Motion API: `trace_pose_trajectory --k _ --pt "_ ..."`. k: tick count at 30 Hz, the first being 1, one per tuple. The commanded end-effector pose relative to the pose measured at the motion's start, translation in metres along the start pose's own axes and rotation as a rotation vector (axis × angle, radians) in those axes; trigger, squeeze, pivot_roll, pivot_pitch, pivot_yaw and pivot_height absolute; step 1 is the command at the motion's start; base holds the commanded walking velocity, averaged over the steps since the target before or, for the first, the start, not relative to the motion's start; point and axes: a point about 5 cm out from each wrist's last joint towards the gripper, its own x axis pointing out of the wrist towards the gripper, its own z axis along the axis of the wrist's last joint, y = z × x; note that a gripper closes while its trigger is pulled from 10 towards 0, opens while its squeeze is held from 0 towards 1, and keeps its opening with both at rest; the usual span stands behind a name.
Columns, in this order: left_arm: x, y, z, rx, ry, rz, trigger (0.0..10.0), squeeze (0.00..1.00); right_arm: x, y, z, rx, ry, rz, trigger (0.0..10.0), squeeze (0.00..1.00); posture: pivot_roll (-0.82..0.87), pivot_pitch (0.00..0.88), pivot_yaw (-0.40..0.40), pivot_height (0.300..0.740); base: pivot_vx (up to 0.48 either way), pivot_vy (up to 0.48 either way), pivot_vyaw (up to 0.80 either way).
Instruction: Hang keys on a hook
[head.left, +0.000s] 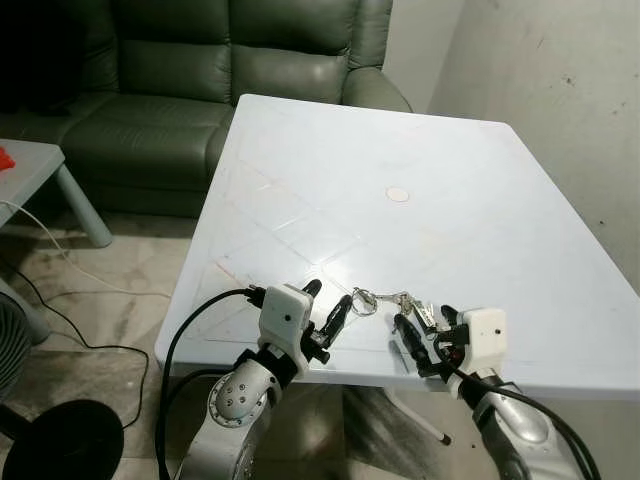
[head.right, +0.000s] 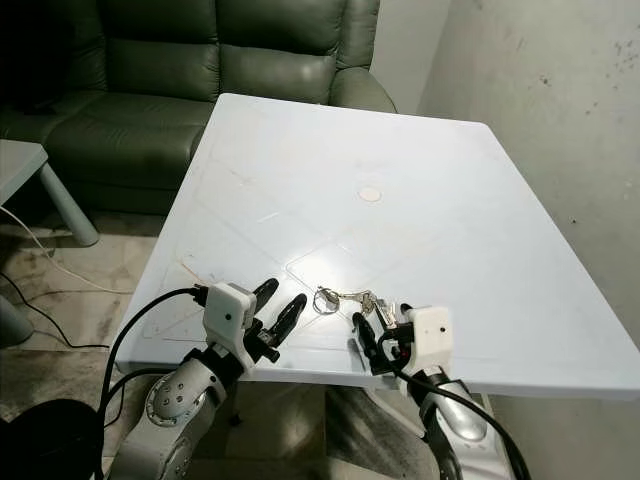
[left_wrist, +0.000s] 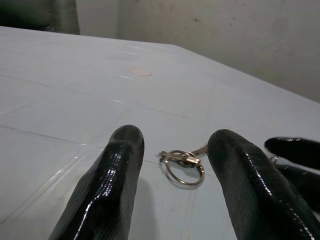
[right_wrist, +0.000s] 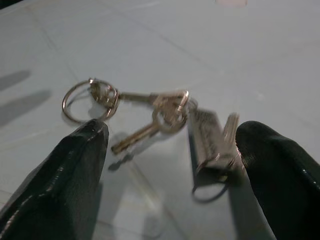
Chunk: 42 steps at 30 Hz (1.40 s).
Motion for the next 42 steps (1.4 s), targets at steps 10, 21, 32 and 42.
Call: trace_pose_trajectory --k 10,21,32,42 --pt "0.000 -0.004 0.005 0.005 -0.001 -0.023 10.0 0.00 -0.006 0.000 0.000 0.023 -0.029 -0.066 2.2 0.00 -0.08 0.086 -0.072 0.740 0.000 0.000 0.00" --pt "0.001 -0.006 0.005 -0.002 0.002 -0.030 10.0 0.00 -0.010 -0.016 0.002 0.002 -0.044 -0.128 0.0 0.00 -0.09 0.082 -0.070 0.740 0.000 0.000 0.00" --pt "0.002 -0.005 0.007 -0.005 -0.002 -0.030 10.0 0.00 -0.013 -0.015 -0.001 0.010 -0.023 -0.094 10.0 0.00 -0.08 0.075 -0.069 0.740 0.000 0.000 0.00" --pt "0.003 -0.005 0.007 -0.009 -0.007 -0.035 10.0 0.00 -0.013 -0.009 -0.007 0.019 0.002 -0.052 10.0 0.00 -0.08 0.056 -0.066 0.740 0.000 0.000 0.00"
